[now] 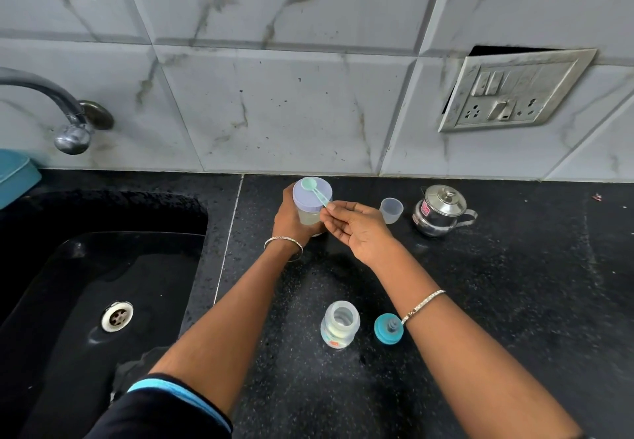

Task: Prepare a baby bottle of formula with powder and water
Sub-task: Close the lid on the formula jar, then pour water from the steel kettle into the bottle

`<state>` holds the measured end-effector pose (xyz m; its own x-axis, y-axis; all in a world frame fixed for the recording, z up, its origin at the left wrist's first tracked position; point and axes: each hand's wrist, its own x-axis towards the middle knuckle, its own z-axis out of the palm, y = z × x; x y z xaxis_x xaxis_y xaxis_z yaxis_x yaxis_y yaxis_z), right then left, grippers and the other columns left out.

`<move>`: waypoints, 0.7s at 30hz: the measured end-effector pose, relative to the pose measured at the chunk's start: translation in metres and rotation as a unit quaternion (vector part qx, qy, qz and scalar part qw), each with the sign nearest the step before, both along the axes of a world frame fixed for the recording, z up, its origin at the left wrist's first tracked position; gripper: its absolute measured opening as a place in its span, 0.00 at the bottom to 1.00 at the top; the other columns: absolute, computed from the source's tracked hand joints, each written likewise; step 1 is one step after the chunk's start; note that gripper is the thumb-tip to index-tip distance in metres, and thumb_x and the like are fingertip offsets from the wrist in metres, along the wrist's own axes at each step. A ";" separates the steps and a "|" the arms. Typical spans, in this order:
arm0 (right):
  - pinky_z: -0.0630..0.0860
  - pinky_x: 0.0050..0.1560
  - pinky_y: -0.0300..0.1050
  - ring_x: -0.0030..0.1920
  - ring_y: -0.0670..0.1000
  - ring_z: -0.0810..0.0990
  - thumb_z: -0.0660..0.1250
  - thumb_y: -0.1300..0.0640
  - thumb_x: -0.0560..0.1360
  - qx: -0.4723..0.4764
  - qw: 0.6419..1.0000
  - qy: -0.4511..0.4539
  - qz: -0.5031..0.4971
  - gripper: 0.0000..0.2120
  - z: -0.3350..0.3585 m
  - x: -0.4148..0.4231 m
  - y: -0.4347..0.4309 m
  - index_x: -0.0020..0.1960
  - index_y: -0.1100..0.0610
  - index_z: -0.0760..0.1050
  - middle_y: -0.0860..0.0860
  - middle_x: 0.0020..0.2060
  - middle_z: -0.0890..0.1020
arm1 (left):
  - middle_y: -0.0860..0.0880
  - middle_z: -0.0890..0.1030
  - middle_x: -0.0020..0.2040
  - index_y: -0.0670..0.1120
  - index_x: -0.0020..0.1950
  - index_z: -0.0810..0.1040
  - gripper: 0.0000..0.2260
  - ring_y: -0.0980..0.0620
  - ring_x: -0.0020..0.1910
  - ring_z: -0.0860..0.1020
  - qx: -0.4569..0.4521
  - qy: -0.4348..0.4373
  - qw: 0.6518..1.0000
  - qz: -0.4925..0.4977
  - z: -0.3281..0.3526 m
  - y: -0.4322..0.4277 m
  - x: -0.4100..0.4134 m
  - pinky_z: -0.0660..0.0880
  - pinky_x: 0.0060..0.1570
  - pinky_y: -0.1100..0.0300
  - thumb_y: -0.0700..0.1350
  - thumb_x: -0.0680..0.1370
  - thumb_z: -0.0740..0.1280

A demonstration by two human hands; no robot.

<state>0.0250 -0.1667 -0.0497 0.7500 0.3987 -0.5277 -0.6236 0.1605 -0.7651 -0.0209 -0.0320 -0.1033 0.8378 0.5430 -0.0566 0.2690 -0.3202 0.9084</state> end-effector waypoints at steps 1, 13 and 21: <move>0.86 0.42 0.41 0.38 0.52 0.88 0.74 0.67 0.75 0.000 1.000 -0.002 0.001 0.04 0.000 0.000 0.000 0.49 0.63 0.80 0.58 0.39 0.88 | 0.45 0.75 0.70 0.48 0.76 0.60 0.45 0.43 0.67 0.75 -0.003 0.001 1.000 -0.002 0.000 0.000 -0.001 0.73 0.63 0.51 0.46 0.66 0.82; 0.85 0.46 0.46 0.46 0.56 0.88 0.80 0.53 0.72 -0.040 0.999 0.002 0.011 0.16 0.005 0.001 -0.017 0.52 0.59 0.78 0.61 0.47 0.87 | 0.45 0.65 0.77 0.45 0.79 0.58 0.42 0.47 0.75 0.66 0.025 -0.047 0.998 0.039 -0.008 -0.006 -0.058 0.64 0.73 0.54 0.35 0.70 0.76; 0.86 0.49 0.51 0.48 0.50 0.87 0.75 0.50 0.76 -0.298 0.908 -0.295 -0.019 0.07 -0.007 -0.034 -0.083 0.50 0.52 0.82 0.49 0.45 0.87 | 0.54 0.79 0.62 0.50 0.65 0.75 0.24 0.57 0.62 0.77 0.058 -0.067 0.996 -0.019 0.001 -0.053 -0.133 0.72 0.62 0.62 0.38 0.70 0.66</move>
